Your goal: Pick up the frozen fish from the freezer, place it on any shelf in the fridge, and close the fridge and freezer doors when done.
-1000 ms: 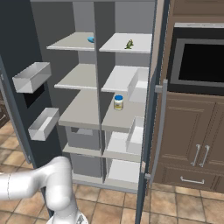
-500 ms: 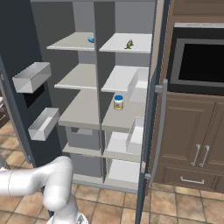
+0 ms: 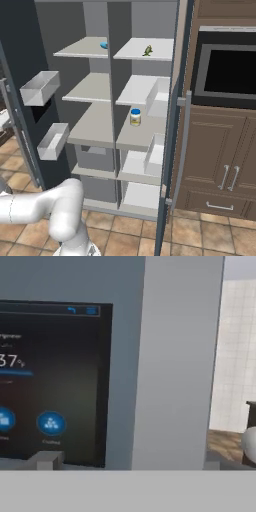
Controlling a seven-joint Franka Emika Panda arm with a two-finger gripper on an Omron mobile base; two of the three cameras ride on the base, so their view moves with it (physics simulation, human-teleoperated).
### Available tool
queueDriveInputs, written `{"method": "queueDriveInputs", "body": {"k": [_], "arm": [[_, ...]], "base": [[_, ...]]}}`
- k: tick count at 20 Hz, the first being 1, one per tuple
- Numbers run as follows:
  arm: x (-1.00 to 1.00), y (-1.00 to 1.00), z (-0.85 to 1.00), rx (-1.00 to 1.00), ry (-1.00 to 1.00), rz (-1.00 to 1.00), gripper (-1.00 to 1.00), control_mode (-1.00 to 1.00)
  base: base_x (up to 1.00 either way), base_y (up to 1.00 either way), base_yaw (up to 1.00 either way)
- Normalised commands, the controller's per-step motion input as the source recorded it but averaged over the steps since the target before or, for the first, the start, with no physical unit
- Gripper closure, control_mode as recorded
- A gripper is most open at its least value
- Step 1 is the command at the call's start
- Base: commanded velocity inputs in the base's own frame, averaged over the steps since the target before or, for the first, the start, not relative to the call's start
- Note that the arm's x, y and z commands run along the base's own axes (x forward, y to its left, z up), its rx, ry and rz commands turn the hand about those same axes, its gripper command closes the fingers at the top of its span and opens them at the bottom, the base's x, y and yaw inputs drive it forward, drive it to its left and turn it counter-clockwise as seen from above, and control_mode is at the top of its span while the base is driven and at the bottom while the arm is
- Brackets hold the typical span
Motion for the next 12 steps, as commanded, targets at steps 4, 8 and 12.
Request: {"method": "queueDriveInputs", "body": {"k": [4, 8, 12], "arm": [[0.05, -0.91, 0.00, 0.00, 0.00, 0.05, -1.00, -1.00], [0.19, -0.92, 0.00, 0.00, 0.00, 0.07, -1.00, -1.00], [0.26, -0.91, 0.00, 0.00, 0.00, 0.10, -1.00, -1.00]], "base": [[0.00, 0.00, 0.00], [0.00, 0.00, 0.00], [0.00, 0.00, 0.00]]}}
